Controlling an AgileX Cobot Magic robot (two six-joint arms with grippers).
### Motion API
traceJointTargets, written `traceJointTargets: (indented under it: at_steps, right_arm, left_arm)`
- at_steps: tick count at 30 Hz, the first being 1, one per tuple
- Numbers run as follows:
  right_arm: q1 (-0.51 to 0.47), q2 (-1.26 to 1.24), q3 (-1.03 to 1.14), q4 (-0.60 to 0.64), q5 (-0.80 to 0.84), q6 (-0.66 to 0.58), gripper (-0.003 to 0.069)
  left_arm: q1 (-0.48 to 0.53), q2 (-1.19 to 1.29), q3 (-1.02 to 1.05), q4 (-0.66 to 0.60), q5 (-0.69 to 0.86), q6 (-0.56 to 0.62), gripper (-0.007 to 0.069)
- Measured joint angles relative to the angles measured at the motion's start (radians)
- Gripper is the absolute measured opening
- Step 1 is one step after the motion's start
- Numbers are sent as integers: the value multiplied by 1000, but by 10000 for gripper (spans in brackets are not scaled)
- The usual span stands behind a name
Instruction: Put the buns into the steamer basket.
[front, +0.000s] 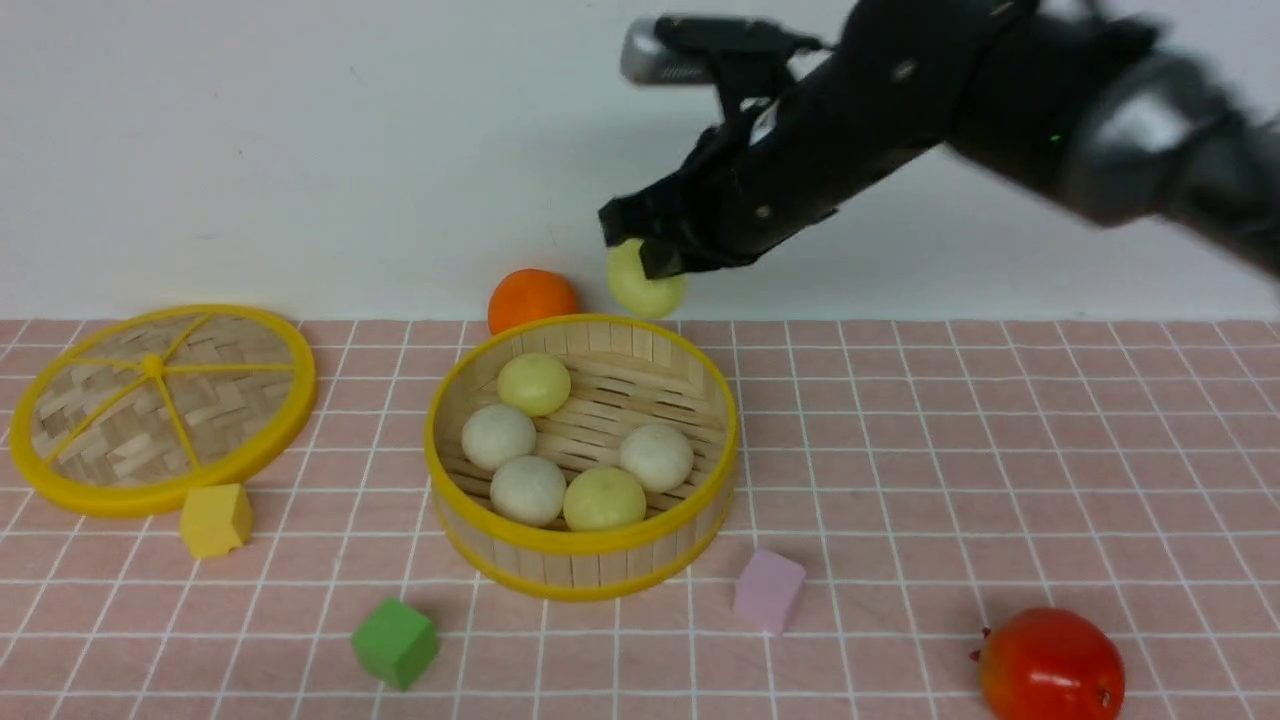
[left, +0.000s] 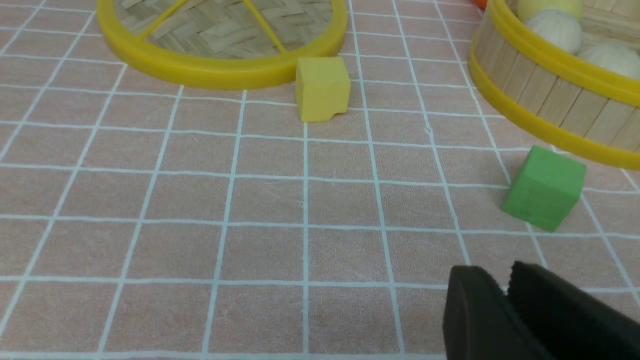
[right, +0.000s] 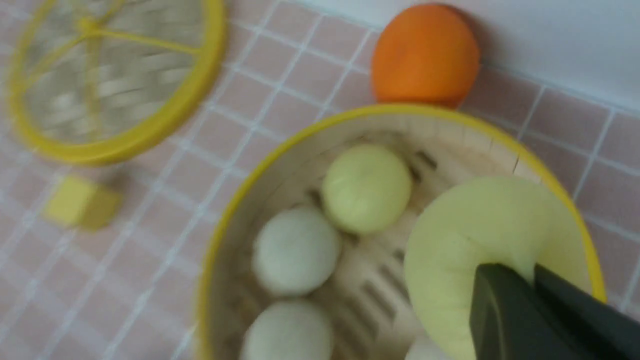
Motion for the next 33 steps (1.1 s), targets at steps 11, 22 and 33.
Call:
traceJointTargets:
  at_steps: [11,22,33]
  right_arm:
    - [-33,220,-54,-2,-88,113,99]
    - [-34,-6,-60,0,231,104,527]
    - [-34,-403,25,-34,533,52,248]
  left_arm:
    - [0,0,0,0,0,0,146]
    - [0,0,0,-1,0,1,146]
    - [0,0,0,-1,0,1,146]
